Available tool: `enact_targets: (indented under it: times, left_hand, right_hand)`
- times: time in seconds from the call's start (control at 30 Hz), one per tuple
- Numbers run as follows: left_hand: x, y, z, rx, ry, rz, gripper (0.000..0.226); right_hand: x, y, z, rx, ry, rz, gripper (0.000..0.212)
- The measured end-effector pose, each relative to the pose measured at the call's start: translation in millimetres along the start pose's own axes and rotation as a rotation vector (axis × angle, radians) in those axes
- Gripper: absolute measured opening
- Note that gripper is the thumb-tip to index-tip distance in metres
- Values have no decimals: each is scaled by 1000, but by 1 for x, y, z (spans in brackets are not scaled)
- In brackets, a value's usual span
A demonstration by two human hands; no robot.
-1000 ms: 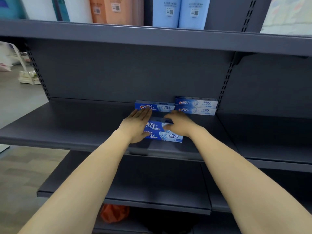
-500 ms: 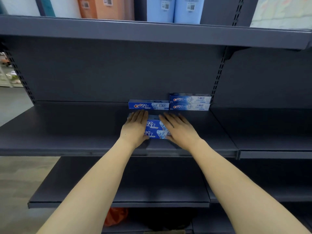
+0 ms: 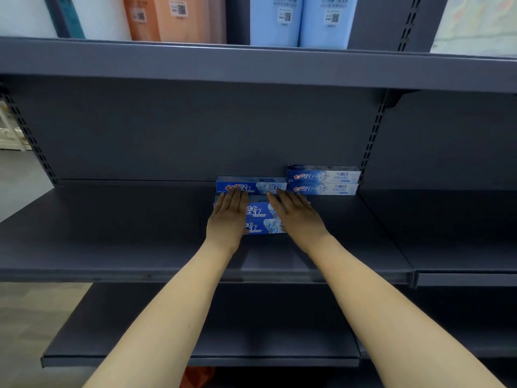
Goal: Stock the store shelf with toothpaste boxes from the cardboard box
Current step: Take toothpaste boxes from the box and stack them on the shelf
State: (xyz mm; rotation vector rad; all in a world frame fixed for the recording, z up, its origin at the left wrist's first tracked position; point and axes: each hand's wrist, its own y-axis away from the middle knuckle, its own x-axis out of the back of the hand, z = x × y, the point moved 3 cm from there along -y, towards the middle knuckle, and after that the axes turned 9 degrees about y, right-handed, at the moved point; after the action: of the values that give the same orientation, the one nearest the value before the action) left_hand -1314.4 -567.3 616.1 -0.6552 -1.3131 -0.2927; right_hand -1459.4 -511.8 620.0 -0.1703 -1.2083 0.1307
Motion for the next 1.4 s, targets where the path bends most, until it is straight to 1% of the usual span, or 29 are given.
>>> enact_targets:
  times: [0.03, 0.1, 0.23, 0.3, 0.4, 0.47, 0.53, 0.83, 1.17, 1.3, 1.4]
  left_hand:
    - [-2, -4, -3, 0, -4, -7, 90]
    - [-6, -14, -8, -6, -14, -23, 89]
    - [-10, -34, -19, -25, 9, -6, 86]
    - [-13, -43, -24, -43, 4, 14, 85]
    - [-16, -58, -31, -46, 20, 31, 84]
    - [-19, -67, -36, -43, 24, 29, 85]
    - [-21, -77, -40, -46, 20, 27, 86]
    - [-29, -107, -52, -52, 20, 52, 86]
    - [-33, -122, -59, -80, 7, -6, 92]
    - [-29, -120, -54, -60, -63, 1, 94]
    - [-26, -112, -50, -38, -131, 52, 92]
  right_hand:
    - [-3, -5, 0, -1, -5, 4, 76]
    - [-5, -14, -3, -10, -25, 85, 79]
    - [-10, -36, -3, -37, 28, 156, 92]
    - [-16, -48, -2, -42, 37, 181, 91]
    - [-22, -63, -1, -46, 7, 144, 83]
    - [-26, -73, 1, -21, 16, 71, 79]
    - [-28, -82, 3, -32, 24, 38, 79]
    - [-35, -114, 8, -57, -12, 35, 80]
    - [-39, -128, 15, -39, -9, 13, 83]
    - [-36, -124, 11, -64, 52, 22, 87]
    - [-35, -116, 6, -70, 93, 80, 84]
